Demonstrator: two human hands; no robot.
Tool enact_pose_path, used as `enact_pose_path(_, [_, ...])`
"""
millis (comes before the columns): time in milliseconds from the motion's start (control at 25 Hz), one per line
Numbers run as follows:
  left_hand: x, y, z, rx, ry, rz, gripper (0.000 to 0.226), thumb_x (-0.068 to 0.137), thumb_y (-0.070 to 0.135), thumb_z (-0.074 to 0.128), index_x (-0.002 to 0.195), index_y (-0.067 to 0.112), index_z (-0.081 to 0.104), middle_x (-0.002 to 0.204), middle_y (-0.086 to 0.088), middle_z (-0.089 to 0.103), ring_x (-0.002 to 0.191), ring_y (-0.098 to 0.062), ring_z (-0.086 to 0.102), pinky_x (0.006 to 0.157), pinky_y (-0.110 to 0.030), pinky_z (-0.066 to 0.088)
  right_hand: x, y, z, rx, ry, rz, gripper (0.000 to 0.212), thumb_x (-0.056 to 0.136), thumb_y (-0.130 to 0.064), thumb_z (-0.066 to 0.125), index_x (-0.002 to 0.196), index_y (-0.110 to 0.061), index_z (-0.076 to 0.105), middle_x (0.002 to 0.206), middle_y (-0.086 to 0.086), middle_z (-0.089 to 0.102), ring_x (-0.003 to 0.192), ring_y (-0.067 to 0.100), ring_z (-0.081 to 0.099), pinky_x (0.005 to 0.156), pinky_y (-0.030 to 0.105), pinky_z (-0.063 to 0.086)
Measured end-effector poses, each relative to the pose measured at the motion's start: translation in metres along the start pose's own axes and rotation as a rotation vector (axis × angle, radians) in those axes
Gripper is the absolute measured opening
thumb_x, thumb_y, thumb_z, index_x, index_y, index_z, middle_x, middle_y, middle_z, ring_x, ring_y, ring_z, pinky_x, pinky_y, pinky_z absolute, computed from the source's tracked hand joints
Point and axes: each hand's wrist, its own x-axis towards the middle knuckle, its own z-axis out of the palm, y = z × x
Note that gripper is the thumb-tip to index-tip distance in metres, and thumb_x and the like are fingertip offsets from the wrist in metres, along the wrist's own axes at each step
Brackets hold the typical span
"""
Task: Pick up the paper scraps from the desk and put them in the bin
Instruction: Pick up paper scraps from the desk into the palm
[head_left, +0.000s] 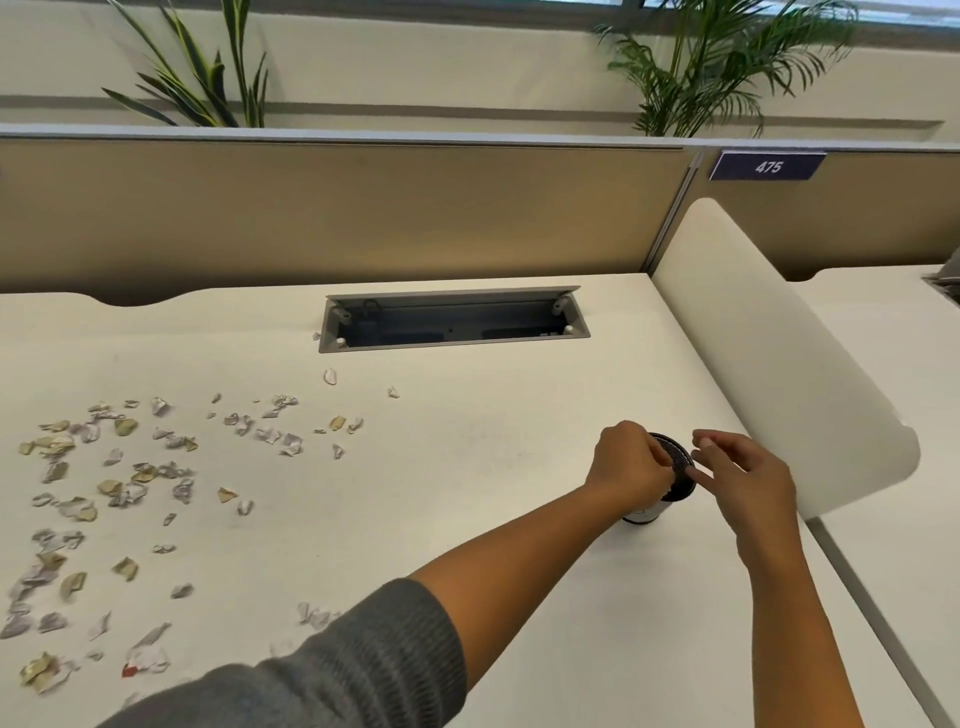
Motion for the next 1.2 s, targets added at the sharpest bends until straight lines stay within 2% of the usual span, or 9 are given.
enact_pose_path(160, [-0.001, -0.013, 0.008, 0.031, 0.012, 0.052, 0.024, 0.083, 0.005, 0.063, 0.104, 0.008, 0.075, 0.109, -0.011, 0.072, 0.1, -0.024, 0.067, 0.081, -0.027, 0.052, 0.001, 0.003, -0.001, 0.051, -0.01, -0.005, 0.014, 0.092, -0.016, 0.063, 0.091, -0.024, 0.074, 0.099, -0.01, 0.074, 0.094, 0.01, 0.072, 0.088, 0.038, 0.059])
enact_pose_path(320, [-0.007, -0.015, 0.001, -0.021, 0.023, 0.152, 0.028, 0.081, 0.003, 0.058, 0.101, 0.012, 0.076, 0.106, -0.007, 0.074, 0.098, -0.019, 0.066, 0.075, -0.017, 0.045, 0.001, 0.003, 0.002, 0.046, -0.022, -0.015, 0.019, 0.091, -0.014, 0.062, 0.091, -0.028, 0.075, 0.099, -0.01, 0.074, 0.088, 0.004, 0.072, 0.085, 0.032, 0.058])
enact_pose_path(480, [-0.009, -0.021, -0.02, -0.128, 0.127, 0.2, 0.031, 0.077, 0.003, 0.05, 0.085, 0.014, 0.077, 0.089, -0.001, 0.076, 0.08, -0.008, 0.069, 0.073, -0.018, 0.056, -0.002, 0.001, 0.016, 0.016, -0.036, -0.053, 0.019, 0.092, -0.012, 0.061, 0.096, -0.025, 0.074, 0.099, -0.011, 0.074, 0.082, -0.002, 0.072, 0.086, 0.032, 0.057])
enact_pose_path(640, [-0.021, -0.058, -0.055, -0.14, 0.264, 0.163, 0.034, 0.077, 0.004, 0.046, 0.078, 0.023, 0.074, 0.088, 0.007, 0.072, 0.058, -0.003, 0.061, 0.054, -0.019, 0.052, -0.01, -0.008, 0.043, 0.069, -0.07, -0.149, 0.02, 0.094, -0.012, 0.059, 0.094, -0.026, 0.073, 0.097, -0.01, 0.075, 0.086, 0.006, 0.073, 0.083, 0.024, 0.059])
enact_pose_path(800, [-0.049, -0.127, -0.101, -0.034, 0.399, 0.124, 0.03, 0.08, 0.002, 0.049, 0.08, 0.021, 0.072, 0.09, 0.011, 0.068, 0.087, -0.003, 0.063, 0.082, -0.027, 0.053, -0.023, -0.012, 0.08, 0.095, -0.235, -0.211, 0.02, 0.097, -0.008, 0.057, 0.096, -0.019, 0.073, 0.096, -0.005, 0.075, 0.089, 0.012, 0.073, 0.078, 0.02, 0.059])
enact_pose_path(1000, [-0.089, -0.2, -0.183, 0.208, 0.703, -0.043, 0.022, 0.084, 0.007, 0.055, 0.093, 0.024, 0.066, 0.11, 0.015, 0.061, 0.106, -0.01, 0.061, 0.082, -0.024, 0.049, -0.045, -0.008, 0.137, 0.019, -0.418, -0.189, 0.023, 0.097, -0.007, 0.057, 0.094, -0.024, 0.073, 0.095, -0.005, 0.075, 0.088, 0.013, 0.072, 0.078, 0.024, 0.057])
enact_pose_path(1080, [-0.105, -0.227, -0.212, 0.333, 0.812, -0.17, 0.032, 0.087, 0.012, 0.056, 0.117, 0.02, 0.062, 0.139, 0.002, 0.05, 0.132, -0.02, 0.045, 0.103, -0.033, 0.043, -0.057, -0.004, 0.159, -0.025, -0.489, -0.18, 0.023, 0.096, -0.008, 0.058, 0.093, -0.025, 0.073, 0.094, -0.007, 0.074, 0.086, 0.012, 0.072, 0.079, 0.026, 0.057])
enact_pose_path(1120, [-0.112, -0.239, -0.224, 0.411, 0.804, -0.261, 0.044, 0.088, 0.014, 0.056, 0.132, 0.016, 0.053, 0.151, -0.007, 0.038, 0.143, -0.027, 0.03, 0.116, -0.038, 0.03, -0.064, -0.002, 0.171, -0.046, -0.528, -0.174, 0.023, 0.095, -0.009, 0.058, 0.093, -0.026, 0.073, 0.093, -0.008, 0.074, 0.086, 0.012, 0.072, 0.078, 0.026, 0.057])
enact_pose_path(1200, [-0.124, -0.259, -0.246, 0.523, 0.714, -0.435, 0.064, 0.091, 0.016, 0.052, 0.15, 0.013, 0.029, 0.16, -0.019, 0.015, 0.15, -0.037, 0.003, 0.122, -0.044, 0.005, -0.076, 0.001, 0.196, -0.101, -0.61, -0.173, 0.023, 0.094, -0.008, 0.059, 0.093, -0.027, 0.073, 0.093, -0.011, 0.074, 0.086, 0.01, 0.071, 0.08, 0.026, 0.057])
